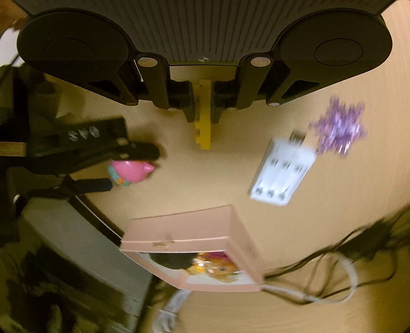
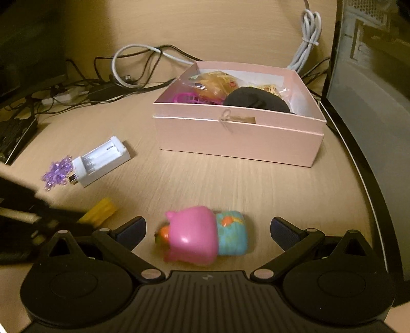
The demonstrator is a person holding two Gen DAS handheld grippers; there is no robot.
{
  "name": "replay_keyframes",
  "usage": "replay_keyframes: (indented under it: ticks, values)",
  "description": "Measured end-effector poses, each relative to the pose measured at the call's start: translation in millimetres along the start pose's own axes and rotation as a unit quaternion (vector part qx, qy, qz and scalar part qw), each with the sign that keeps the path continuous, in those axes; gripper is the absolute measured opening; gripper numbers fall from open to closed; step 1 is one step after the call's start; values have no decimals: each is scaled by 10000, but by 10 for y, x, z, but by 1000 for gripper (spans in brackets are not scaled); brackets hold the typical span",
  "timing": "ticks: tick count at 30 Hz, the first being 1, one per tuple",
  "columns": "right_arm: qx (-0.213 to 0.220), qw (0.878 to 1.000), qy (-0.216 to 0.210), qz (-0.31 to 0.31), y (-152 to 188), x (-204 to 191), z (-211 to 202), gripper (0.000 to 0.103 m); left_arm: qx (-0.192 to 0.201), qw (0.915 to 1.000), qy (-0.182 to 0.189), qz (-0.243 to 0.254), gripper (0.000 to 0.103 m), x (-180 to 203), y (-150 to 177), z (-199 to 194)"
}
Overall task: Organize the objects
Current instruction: 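Grasp the pink-and-teal pig toy with the right tool while the left tool holds the brick, then drop the brick into the pink box with the left tool while the right tool drops the pig in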
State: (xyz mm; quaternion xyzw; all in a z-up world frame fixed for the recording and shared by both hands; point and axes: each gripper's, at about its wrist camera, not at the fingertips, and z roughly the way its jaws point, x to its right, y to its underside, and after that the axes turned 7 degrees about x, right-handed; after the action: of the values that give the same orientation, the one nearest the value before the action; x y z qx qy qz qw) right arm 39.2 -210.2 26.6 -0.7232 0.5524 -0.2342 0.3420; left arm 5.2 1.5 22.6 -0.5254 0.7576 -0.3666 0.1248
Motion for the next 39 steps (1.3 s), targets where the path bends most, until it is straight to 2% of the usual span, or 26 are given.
replay_keyframes:
  ticks: [2,4,5,13,24,27,32,35,39]
  values:
    - [-50,10000,21,56,-8,-13,8,96,-9,9998,-34,-216,15,-20,45,-48]
    - [-117,9999,70,-21,-11,-52,-18,76,-41,9994,-90,-346,15,-27,97,-98]
    - [-164,9998,88,-67,-10,-73,-37,74,-53,9991,-73,-407,15,-35,116,-121]
    - [-39,9997,220,-74,-21,-160,-465,71,76,9989,122,-443,15,-55,156,-344]
    - [221,9984,518,19,-77,-176,-902,71,234,9982,267,-480,15,-28,46,-323]
    - [340,9977,593,-35,-48,-135,-1007,71,389,9974,198,-572,15,-44,-138,-328]
    - [536,9968,593,-9,-9,-46,-1121,71,947,9944,35,-462,15,-5,-669,-275]
    - [538,9971,547,-23,25,-29,-1091,71,1195,9918,59,-455,15,53,-1047,-92]
    - [531,9975,462,-72,46,-16,-1034,71,1257,9916,1,-319,15,170,-1460,310]
